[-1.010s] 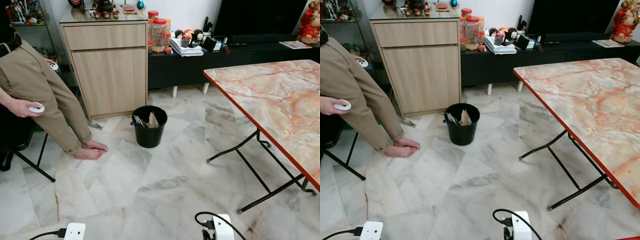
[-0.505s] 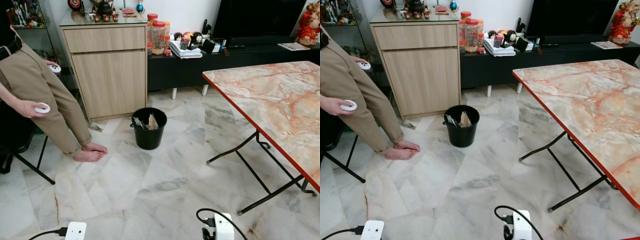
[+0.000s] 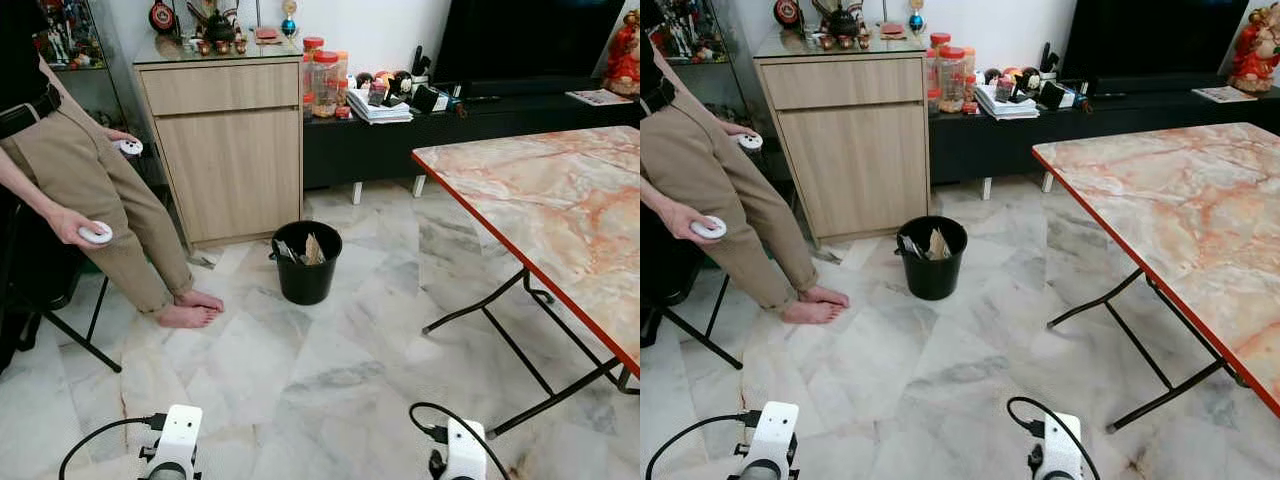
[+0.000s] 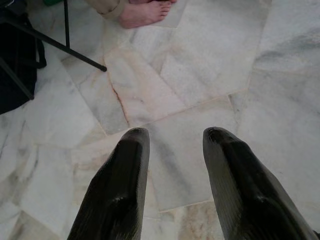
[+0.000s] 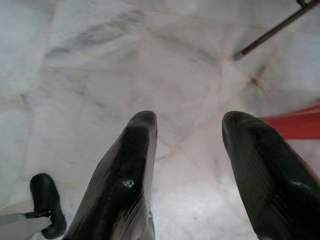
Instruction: Picking trash to rubbish bin
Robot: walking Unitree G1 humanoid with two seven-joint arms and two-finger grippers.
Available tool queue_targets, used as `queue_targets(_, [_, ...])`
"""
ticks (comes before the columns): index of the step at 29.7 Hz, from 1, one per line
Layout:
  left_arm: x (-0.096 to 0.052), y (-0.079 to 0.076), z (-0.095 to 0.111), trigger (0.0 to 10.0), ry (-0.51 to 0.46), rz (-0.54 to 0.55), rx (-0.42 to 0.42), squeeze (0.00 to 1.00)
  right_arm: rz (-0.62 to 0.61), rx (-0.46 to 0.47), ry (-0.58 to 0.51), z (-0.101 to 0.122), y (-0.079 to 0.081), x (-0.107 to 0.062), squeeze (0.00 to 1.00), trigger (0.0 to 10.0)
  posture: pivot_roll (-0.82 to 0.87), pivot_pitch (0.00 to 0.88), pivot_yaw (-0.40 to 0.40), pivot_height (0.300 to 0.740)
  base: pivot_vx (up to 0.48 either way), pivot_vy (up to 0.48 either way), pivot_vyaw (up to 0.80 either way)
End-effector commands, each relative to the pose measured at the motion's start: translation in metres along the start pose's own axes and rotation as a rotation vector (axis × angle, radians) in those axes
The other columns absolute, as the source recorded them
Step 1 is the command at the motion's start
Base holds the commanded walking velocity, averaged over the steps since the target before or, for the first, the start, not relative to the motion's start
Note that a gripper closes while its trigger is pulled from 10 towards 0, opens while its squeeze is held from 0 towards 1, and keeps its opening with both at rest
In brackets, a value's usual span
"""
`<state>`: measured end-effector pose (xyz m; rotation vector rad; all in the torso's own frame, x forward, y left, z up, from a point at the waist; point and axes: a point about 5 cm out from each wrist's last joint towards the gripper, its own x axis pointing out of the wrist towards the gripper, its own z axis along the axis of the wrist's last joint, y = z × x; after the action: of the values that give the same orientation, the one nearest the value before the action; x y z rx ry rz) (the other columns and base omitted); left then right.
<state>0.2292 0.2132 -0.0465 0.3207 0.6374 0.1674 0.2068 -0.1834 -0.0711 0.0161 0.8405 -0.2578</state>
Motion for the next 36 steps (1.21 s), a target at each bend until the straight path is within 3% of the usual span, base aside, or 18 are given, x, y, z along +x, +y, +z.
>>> queue_targets(1, [-0.002, 0.0, -0.007, 10.0, 0.026, -0.007, 0.011, 0.0, -0.038, 0.047, 0.02, -0.005, -0.005, -0.001, 0.0, 10.0, -0.02, 0.032, -0.035, 0.74, 0.0, 0.0, 0.0])
queue_targets(4, [-0.003, 0.0, -0.008, 10.0, 0.03, -0.006, 0.009, 0.0, -0.023, 0.069, 0.034, -0.009, -0.004, -0.002, 0.0, 10.0, -0.02, 0.032, -0.035, 0.74, 0.0, 0.0, 0.0])
queue_targets(7, [-0.003, -0.001, -0.008, 10.0, 0.034, -0.013, 0.002, 0.0, 0.077, 0.087, 0.027, -0.008, 0.008, -0.002, 0.0, 10.0, -0.01, 0.044, -0.036, 0.74, 0.0, 0.0, 0.0])
queue_targets(8, [-0.003, -0.005, -0.008, 10.0, 0.038, -0.047, -0.018, 0.0, 0.195, 0.132, 0.03, -0.007, 0.02, -0.004, 0.0, 10.0, -0.01, 0.045, -0.036, 0.74, 0.0, 0.0, 0.0])
queue_targets(12, [-0.003, -0.015, -0.006, 10.0, 0.049, -0.154, -0.06, 0.0, 0.342, 0.076, 0.016, -0.004, 0.036, -0.006, 0.0, 10.0, -0.02, 0.047, -0.038, 0.74, 0.0, 0.0, 0.0])
queue_targets(20, [-0.003, -0.023, -0.005, 10.0, 0.064, -0.237, -0.076, 0.0, 0.541, 0.12, 0.016, 0.001, 0.055, -0.011, 0.0, 10.0, -0.01, 0.048, -0.041, 0.74, 0.0, 0.0, 0.0])
queue_targets(30, [-0.004, -0.027, -0.007, 10.0, 0.083, -0.255, -0.088, 0.0, 0.571, 0.122, 0.025, -0.001, 0.057, -0.012, 0.0, 10.0, -0.01, 0.056, -0.045, 0.74, 0.0, 0.0, 0.0])
queue_targets(36, [-0.005, -0.029, -0.009, 10.0, 0.101, -0.258, -0.114, 0.0, 0.622, 0.102, 0.04, -0.005, 0.068, -0.016, 0.0, 10.0, -0.01, 0.058, -0.045, 0.74, 0.0, 0.0, 0.0])
